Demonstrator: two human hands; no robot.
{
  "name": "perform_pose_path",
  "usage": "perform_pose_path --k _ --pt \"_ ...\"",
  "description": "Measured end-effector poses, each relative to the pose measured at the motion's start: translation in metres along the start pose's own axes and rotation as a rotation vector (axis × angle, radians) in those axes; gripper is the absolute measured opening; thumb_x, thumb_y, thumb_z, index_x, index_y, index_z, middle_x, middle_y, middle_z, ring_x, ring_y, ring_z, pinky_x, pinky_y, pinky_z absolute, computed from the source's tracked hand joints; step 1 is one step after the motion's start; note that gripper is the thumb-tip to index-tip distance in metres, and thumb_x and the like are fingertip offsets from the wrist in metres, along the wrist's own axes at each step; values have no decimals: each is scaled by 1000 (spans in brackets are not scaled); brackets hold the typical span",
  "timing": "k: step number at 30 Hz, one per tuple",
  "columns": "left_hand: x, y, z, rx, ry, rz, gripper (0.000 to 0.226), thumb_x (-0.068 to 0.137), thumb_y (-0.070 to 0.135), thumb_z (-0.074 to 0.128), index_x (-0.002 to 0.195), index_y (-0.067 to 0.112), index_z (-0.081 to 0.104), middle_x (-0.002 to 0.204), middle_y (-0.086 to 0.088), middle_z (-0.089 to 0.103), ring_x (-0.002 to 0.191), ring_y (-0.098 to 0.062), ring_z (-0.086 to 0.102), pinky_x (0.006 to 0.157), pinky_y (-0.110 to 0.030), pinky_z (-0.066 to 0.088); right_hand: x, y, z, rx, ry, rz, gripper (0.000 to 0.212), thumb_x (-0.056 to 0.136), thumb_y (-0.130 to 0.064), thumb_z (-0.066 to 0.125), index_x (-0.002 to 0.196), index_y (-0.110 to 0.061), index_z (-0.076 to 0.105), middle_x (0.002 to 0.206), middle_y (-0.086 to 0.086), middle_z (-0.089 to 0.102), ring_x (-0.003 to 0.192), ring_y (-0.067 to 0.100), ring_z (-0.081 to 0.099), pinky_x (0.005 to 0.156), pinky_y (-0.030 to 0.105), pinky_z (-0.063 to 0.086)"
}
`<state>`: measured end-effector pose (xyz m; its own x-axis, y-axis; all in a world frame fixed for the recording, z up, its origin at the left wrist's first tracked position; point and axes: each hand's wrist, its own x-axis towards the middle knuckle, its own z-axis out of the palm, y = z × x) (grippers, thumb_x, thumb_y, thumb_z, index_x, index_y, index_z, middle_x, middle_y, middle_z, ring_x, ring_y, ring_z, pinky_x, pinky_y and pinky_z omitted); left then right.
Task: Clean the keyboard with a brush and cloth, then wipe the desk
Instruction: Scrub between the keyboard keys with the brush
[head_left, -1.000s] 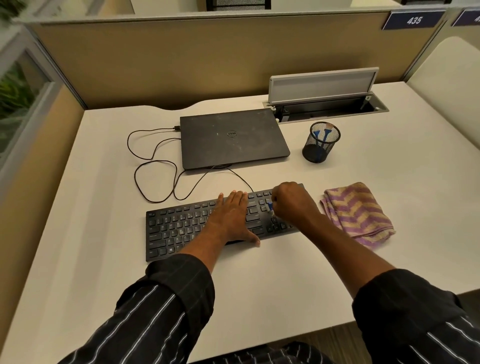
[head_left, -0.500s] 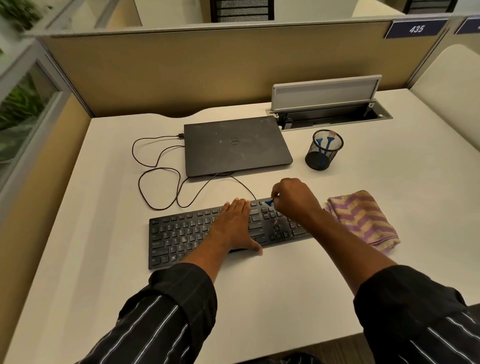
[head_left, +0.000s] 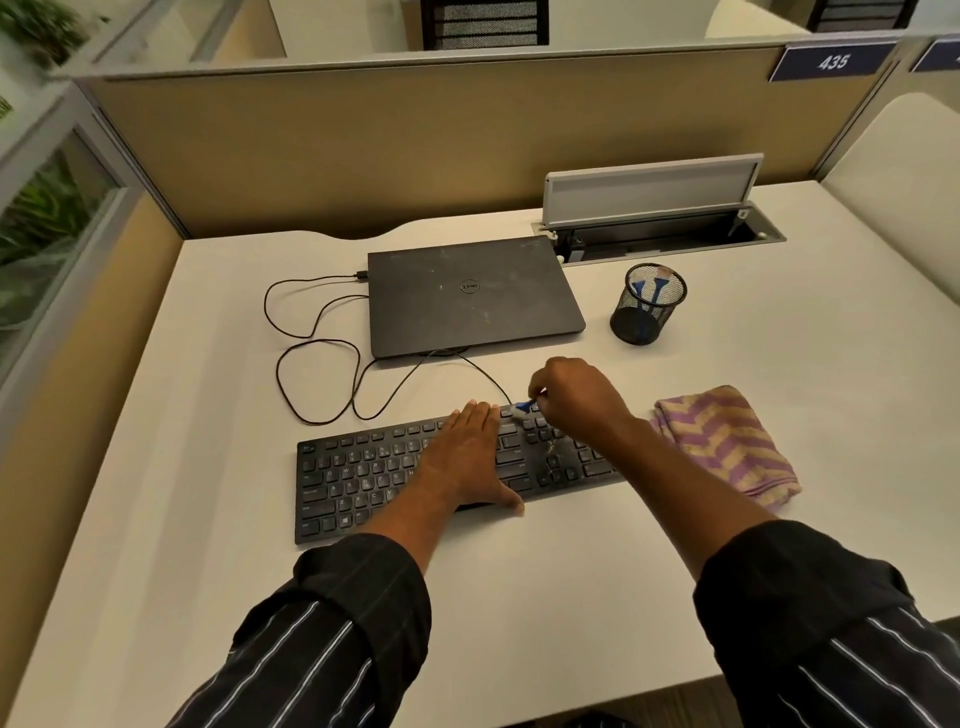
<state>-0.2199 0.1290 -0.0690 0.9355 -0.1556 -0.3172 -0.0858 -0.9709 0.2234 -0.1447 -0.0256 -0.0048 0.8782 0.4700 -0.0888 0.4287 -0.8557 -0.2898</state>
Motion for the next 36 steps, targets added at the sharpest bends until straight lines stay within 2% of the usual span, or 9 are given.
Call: perform_pose_path --k 4,12,15,19,21,25,27,32,36 --pt "0 0 0 0 -6 -1 138 63 78 75 160 12 3 168 -8 6 155 -27 4 124 -40 3 -5 9 5 -33 -50 50 23 89 -22 68 107 -9 73 104 11 69 86 21 63 76 27 50" --pt "-1 1 -2 -14 -13 -8 139 63 77 76 160 11 2 168 -9 4 155 -27 0 123 -38 0 -4 12 1 59 15 119 20 91 -19 63 104 -9 75 98 10 73 80 21 66 77 32 56" --pt "-1 1 -2 -13 -9 -7 140 62 78 76 160 11 3 168 -8 7 155 -26 4 123 -39 2 -8 8 8 41 -70 105 21 92 -17 62 106 -5 73 100 13 72 84 23 66 81 33 56" --pt "-1 1 -2 -14 -7 -7 140 62 77 77 160 11 3 168 -8 6 155 -26 2 123 -38 1 -11 12 6 19 -148 110 16 85 -13 68 97 -5 75 91 12 73 75 22 68 74 32 58" --pt "-2 1 -1 -15 -7 -5 139 63 76 77 160 11 3 168 -8 6 155 -26 2 123 -38 1 -10 14 1 27 -142 104 14 84 -12 69 95 -5 75 88 11 73 74 22 67 72 31 57" --pt "-2 1 -2 -10 4 -8 138 61 78 77 160 11 6 167 -7 12 154 -26 9 124 -40 7 -4 12 -1 57 -51 81 20 90 -11 63 106 -7 74 101 12 71 84 22 65 75 27 49" --pt "-1 1 -1 -10 2 -5 138 62 78 77 160 11 6 167 -8 12 154 -26 9 124 -40 7 -7 11 4 29 -94 75 22 91 -13 63 109 -7 73 103 12 71 86 22 64 75 26 48" --pt "-1 1 -1 -16 -1 -6 139 62 77 77 160 11 3 168 -8 7 155 -26 4 123 -38 2 -17 15 5 10 -201 76 16 84 -14 69 97 -6 75 92 11 73 75 20 66 67 27 53" --pt "-2 1 -1 -25 2 -5 139 62 76 77 160 11 4 168 -7 8 154 -25 6 123 -38 2 -11 21 -6 31 -70 103 22 89 -11 61 107 -8 74 102 11 72 83 21 63 70 25 43"
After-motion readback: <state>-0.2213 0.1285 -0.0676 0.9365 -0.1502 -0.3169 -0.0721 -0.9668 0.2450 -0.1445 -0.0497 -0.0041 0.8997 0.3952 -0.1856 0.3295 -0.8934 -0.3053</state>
